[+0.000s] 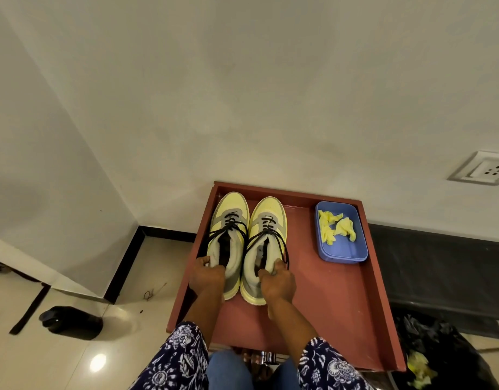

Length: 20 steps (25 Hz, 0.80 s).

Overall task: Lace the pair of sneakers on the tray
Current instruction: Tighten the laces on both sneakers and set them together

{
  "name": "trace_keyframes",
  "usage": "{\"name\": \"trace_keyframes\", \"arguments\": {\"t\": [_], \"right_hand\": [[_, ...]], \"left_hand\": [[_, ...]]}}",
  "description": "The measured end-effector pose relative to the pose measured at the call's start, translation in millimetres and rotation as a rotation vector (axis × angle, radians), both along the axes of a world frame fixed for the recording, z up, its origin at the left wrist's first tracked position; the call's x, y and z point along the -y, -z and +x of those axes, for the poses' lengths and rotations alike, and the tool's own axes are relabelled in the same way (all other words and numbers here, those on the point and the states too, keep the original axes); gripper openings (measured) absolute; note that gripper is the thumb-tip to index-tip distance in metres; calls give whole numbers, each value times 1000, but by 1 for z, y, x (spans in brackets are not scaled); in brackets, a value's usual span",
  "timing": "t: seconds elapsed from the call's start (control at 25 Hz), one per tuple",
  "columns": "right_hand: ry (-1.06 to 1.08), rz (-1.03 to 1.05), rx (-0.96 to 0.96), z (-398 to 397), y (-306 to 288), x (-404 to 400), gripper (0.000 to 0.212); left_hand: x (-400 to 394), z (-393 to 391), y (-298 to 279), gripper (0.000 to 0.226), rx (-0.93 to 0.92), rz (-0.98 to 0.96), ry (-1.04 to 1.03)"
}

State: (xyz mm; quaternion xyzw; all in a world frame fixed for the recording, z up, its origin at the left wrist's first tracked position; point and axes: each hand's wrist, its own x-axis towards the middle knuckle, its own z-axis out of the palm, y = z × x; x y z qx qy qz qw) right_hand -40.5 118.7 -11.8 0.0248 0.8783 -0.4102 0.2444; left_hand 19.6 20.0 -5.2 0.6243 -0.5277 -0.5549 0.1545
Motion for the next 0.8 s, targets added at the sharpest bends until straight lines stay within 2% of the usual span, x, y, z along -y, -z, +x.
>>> {"name": "trace_keyframes", "arguments": {"t": [0.08,0.12,0.36,0.52,0.68,0.8], "right_hand": [[62,-58,84,0,-3,2,52],[99,-96,113,-1,-6,2,56],[190,-234,265,-8,-22,-8,60],[194,-261,275,-9,-28,-19,66],[181,-250,263,-10,-36,-36,62],[174,-255,259,-12,-46,-51,59]], "left_hand": [[-1,0,3,42,2,34,6],[-2,0,3,42,9,45,3],[-9,0,-11,44,-30,108,-71],[-24,2,-14,43,-45,101,-84],[-44,5,-22,43,-36,87,-97],[-61,7,-35,34,-64,105,-103]]}}
